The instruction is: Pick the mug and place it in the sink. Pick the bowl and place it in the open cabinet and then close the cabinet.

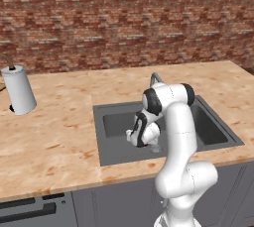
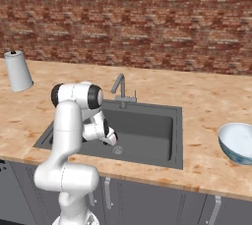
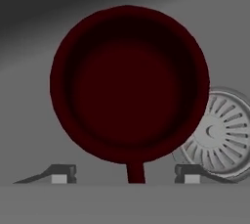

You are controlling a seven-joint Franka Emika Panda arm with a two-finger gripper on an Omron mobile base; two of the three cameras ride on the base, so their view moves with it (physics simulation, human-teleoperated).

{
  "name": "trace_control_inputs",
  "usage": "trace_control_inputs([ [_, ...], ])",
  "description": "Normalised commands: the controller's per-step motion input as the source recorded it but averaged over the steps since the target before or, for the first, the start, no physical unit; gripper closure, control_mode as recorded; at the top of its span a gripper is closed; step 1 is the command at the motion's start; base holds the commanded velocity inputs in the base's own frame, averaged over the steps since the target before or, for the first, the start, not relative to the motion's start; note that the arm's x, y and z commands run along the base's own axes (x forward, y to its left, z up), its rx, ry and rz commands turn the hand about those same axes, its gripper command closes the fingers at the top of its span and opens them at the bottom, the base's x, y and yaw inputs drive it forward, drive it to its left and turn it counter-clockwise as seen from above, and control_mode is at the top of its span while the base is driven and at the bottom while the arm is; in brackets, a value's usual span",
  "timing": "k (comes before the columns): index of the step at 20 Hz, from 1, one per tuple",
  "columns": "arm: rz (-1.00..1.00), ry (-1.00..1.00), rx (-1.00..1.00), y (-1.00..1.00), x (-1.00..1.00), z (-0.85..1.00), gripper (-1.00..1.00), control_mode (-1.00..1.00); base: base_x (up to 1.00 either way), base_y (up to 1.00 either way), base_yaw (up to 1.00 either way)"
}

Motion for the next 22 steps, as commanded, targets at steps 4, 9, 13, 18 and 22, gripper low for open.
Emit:
trace_control_inputs([
  [4,0.00,-0.01,-0.01,0.00,-0.01,0.12,-1.00,-1.00,0.00,0.00,0.00],
  [9,0.00,-0.04,-0.01,0.00,-0.07,0.45,-1.00,-1.00,0.00,0.00,0.00],
  [13,0.00,-0.12,0.00,0.00,-0.27,0.60,-1.00,-1.00,0.00,0.00,0.00],
  [18,0.00,-0.20,0.01,0.00,-0.56,0.67,-1.00,-1.00,0.00,0.00,0.00],
  [22,0.00,-0.19,0.00,0.00,-0.70,0.75,-1.00,-1.00,0.00,0.00,0.00],
])
